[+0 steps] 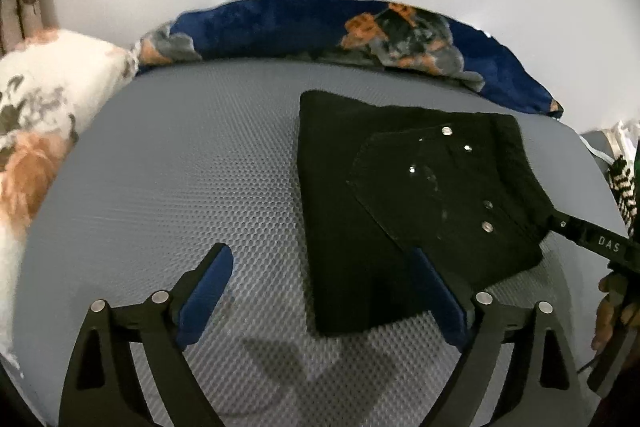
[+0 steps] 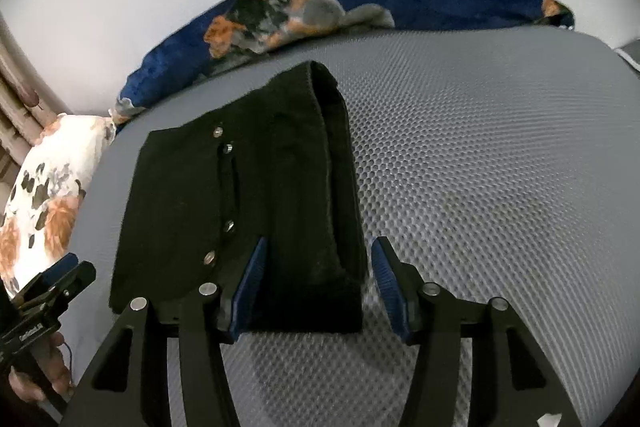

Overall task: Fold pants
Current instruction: 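Open both grippers and withdraw them from the folded trousers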

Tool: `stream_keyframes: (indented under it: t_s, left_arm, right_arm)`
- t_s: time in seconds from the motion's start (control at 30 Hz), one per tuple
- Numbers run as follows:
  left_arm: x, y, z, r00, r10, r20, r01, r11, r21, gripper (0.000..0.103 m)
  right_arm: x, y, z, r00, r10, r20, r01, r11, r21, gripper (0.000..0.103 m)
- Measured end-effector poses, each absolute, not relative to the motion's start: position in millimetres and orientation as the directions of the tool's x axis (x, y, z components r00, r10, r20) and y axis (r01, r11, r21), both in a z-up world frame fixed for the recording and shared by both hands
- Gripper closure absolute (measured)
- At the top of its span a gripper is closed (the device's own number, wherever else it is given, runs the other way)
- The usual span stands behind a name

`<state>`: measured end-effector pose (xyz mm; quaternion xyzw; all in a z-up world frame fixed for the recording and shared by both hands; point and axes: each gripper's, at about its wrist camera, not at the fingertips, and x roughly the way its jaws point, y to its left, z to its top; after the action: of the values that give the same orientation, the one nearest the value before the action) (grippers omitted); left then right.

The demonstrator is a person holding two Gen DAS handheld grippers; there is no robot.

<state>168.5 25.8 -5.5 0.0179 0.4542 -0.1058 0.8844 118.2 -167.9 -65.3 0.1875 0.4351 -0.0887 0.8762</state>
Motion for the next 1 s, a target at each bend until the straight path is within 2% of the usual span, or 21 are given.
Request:
stream_keyframes:
  t_s: [0.2, 0.63, 0.77, 1.0]
  left_arm:
    - [137, 24, 10, 0.602, -0.139, -0.786, 0.213, 0.977, -0.009, 0.010]
    - [85, 34, 23, 0.620, -0.122, -0.775, 0.193, 0.981, 0.000, 0.010]
    - [76, 39, 20, 0.632, -0.096, -0.769, 0.177, 0.984, 0.022, 0.010]
    - [74, 41, 12, 0.629, -0.065, -0.775, 0.162, 0.985, 0.049, 0.010]
  right_arm:
    - [90, -137, -45, 0.622, -0.013, -0.783, 0.263, 0.945, 0.193, 0.051]
    - [44, -75, -15, 0.698, -0.075, -0.712, 0.189, 0.978, 0.083, 0.035]
    - [37, -67, -14, 0.709, -0.084, -0.700, 0.194, 0.978, 0.078, 0.026]
    - [32, -54, -15, 0.713, -0.117, -0.691, 0.205, 0.978, 0.047, 0.026]
